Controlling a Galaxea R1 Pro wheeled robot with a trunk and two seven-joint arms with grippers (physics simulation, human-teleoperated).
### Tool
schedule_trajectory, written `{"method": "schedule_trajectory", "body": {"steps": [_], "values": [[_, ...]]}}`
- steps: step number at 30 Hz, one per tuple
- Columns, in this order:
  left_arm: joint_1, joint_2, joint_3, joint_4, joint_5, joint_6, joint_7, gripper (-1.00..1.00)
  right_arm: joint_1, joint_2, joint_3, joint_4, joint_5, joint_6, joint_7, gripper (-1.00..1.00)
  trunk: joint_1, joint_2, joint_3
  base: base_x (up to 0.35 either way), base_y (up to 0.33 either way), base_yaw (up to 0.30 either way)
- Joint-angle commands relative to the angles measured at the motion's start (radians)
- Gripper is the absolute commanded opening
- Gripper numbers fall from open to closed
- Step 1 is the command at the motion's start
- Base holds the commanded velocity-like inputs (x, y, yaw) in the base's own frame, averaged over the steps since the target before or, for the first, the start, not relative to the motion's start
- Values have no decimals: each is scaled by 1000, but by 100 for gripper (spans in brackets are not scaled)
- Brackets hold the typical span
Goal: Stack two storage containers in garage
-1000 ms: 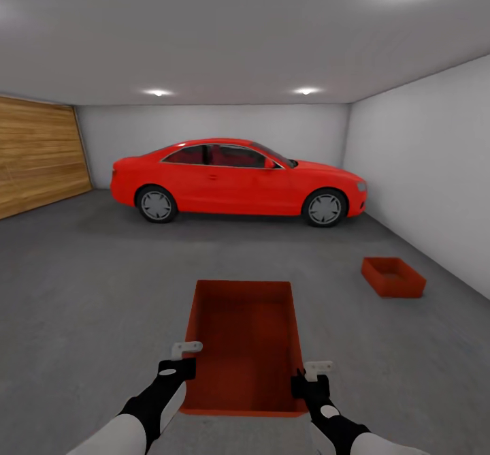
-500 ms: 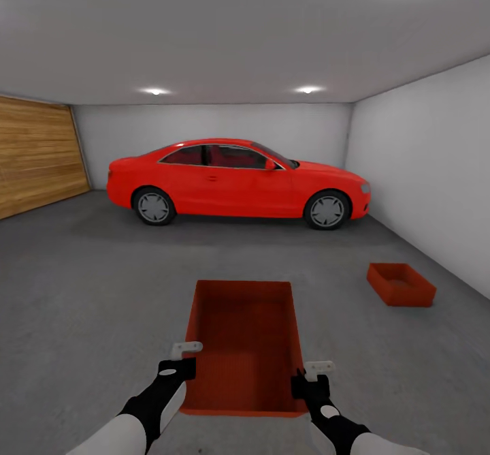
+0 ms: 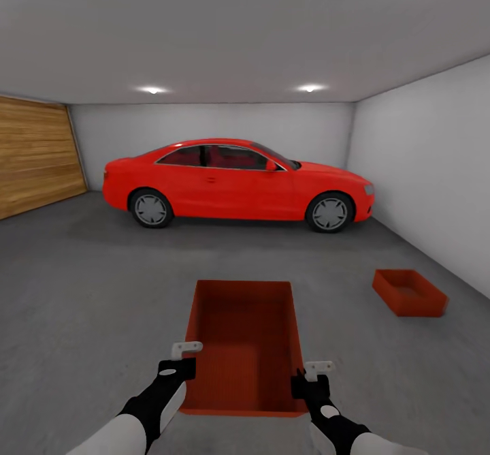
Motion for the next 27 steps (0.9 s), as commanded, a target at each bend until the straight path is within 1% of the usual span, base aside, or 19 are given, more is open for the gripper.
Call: {"method": "schedule_trajectory", "body": {"steps": [1,27], "values": [[-1,1,4,-5,-6,6,13,-100,-1,0,-19,3,-24,-6,-8,-100,1,-1,-2,320,0,0],[-1,0,4,-5,-6,6,13,-100,-1,0,-19,3,-24,-5,-9,-100,1,-1,-2,320,0,0]]}}
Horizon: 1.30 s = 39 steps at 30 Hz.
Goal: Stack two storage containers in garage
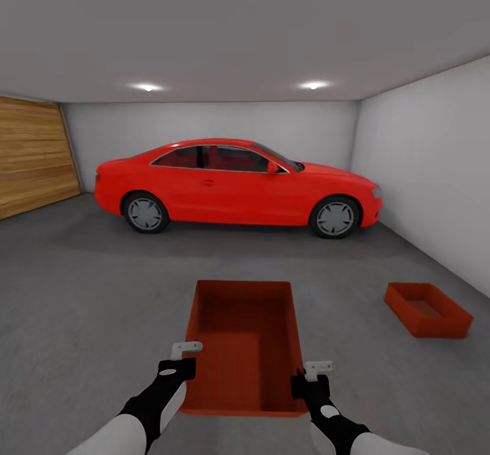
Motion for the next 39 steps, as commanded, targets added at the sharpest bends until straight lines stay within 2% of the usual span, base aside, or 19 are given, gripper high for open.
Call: {"method": "schedule_trajectory", "body": {"steps": [1,17,39], "values": [[-1,0,3,-5,-6,6,12,-100,-1,0,-18,4,-25,-6,-9,-100,1,-1,-2,320,0,0],[-1,0,3,-4,-6,6,12,-100,-1,0,-18,4,-25,-7,-8,-100,1,-1,-1,320,0,-8],[-1,0,3,-4,-6,6,12,-100,-1,0,-18,4,-25,-7,-9,-100,1,-1,-1,320,0,-263]]}}
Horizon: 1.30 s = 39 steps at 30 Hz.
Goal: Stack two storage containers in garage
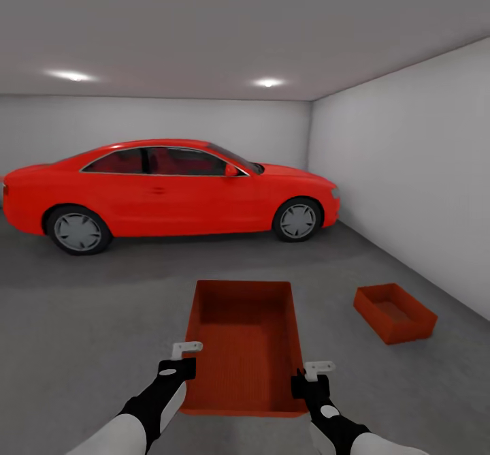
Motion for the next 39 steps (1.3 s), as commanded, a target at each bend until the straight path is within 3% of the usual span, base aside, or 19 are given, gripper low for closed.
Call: {"method": "schedule_trajectory", "body": {"steps": [1,18,39], "values": [[0,0,3,-5,-5,7,13,-100,-1,0,-19,3,-24,-6,-8,-100,1,-1,-2,320,0,-277],[0,0,3,-6,-5,7,13,-100,-1,0,-19,3,-24,-6,-8,-100,1,-1,-2,320,8,-277],[0,0,3,-3,-5,7,13,-100,-1,0,-19,3,-24,-6,-8,-100,1,-1,-2,320,111,-277]]}}
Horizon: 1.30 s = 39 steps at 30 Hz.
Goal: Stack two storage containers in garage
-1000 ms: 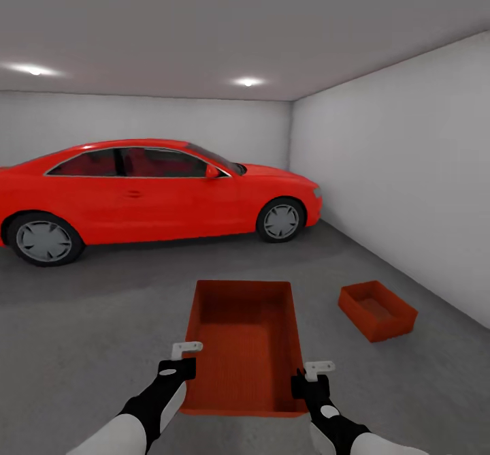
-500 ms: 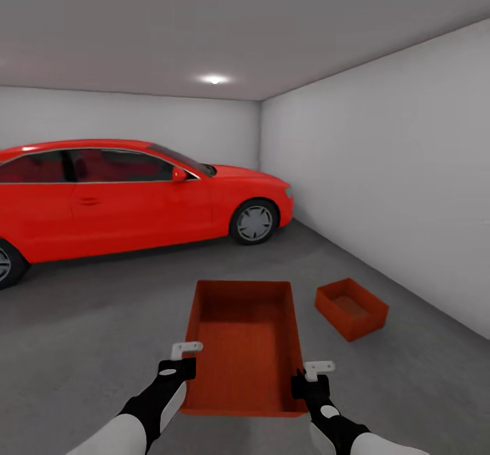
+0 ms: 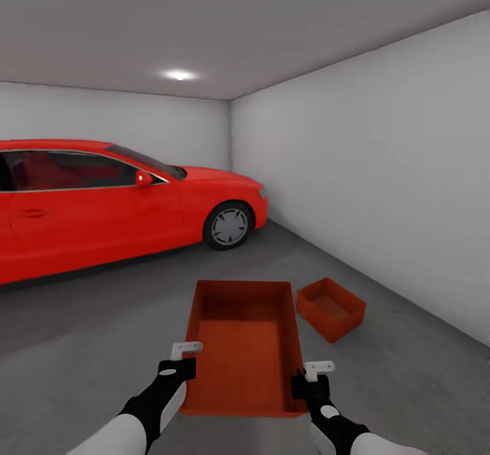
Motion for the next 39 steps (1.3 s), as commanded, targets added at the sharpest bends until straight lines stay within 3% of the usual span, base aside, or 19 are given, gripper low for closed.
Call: {"method": "schedule_trajectory", "body": {"steps": [1,39], "values": [[0,1,3,-4,-5,7,13,-100,-1,1,-21,3,-21,-6,-8,-100,1,-1,-2,320,126,-277],[0,1,3,-5,-5,8,13,-100,-1,1,-21,3,-21,-6,-8,-100,1,-1,-2,304,195,-277]]}}
